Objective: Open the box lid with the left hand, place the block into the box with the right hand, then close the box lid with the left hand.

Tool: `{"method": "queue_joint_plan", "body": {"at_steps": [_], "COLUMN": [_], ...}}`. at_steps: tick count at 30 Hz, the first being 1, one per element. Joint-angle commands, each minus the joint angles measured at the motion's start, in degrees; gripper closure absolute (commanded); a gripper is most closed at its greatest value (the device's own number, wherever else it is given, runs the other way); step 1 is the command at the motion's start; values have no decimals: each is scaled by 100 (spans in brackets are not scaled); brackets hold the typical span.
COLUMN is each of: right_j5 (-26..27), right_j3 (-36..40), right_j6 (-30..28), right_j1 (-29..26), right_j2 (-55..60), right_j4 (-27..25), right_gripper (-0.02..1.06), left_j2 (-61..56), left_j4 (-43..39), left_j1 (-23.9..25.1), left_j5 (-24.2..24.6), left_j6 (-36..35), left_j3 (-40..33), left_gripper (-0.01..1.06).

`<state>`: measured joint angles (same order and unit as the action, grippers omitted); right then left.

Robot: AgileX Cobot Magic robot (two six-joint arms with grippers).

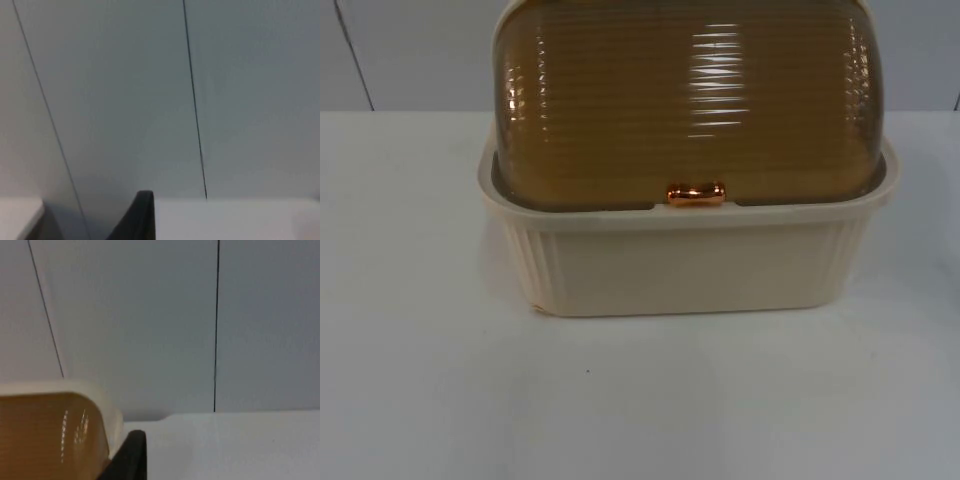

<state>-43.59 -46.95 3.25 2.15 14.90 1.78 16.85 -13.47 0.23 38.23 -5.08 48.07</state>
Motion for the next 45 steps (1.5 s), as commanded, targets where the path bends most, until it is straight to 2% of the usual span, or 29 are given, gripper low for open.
{"method": "queue_joint_plan", "body": {"at_steps": [1,5,8,10,12,16,20,26,29,31,32,34,36,37,41,42,45], "right_j5": [313,644,835,1150,1729,2063,2027,1646,1634,1634,1634,1591,1579,1579,1593,1593,1552], "right_j3": [-173,-557,-690,-798,-799,-799,-799,-799,-799,-799,-799,-799,-799,-799,-799,-799,-799], "right_j6": [19,19,19,19,19,19,19,19,19,19,19,19,19,19,19,19,19], "right_j1": [-25,-25,-25,-25,-25,-25,-25,-25,-25,-25,-25,-25,-25,-25,-25,-25,-25], "right_j2": [286,1021,1366,1650,2009,2464,2926,3400,3456,3456,3456,3456,3456,3456,3456,3456,3456], "right_j4": [146,559,632,738,883,883,883,822,859,926,926,1008,1008,1008,1008,1008,1008], "right_gripper": [0,0,0,0,0,0,0,0,0,0,0,0,0,0,0,0,0], "left_j2": [252,780,1128,1450,1905,2395,2840,3449,3743,3908,3908,4049,4217,4217,4575,4575,4968], "left_j4": [-65,-65,-65,-4,36,44,71,110,110,110,110,96,255,255,134,134,18], "left_j1": [-16,-16,-16,-16,-16,-16,-16,-53,-377,-757,-757,-1131,-1660,-1660,-2470,-2470,-2969], "left_j5": [-547,-1016,-1145,-1271,-1397,-1411,-1421,-1421,-1325,-1347,-1347,-1631,-2113,-2113,-2799,-2799,-2943], "left_j6": [-136,-171,-188,-299,-314,-314,-314,-176,478,936,936,1290,1225,1225,1225,1225,1250], "left_j3": [125,193,193,193,193,193,193,193,193,193,193,193,193,193,193,193,349], "left_gripper": [0,0,0,0,0,0,0,0,0,0,0,0,0,0,0,0,0]}}
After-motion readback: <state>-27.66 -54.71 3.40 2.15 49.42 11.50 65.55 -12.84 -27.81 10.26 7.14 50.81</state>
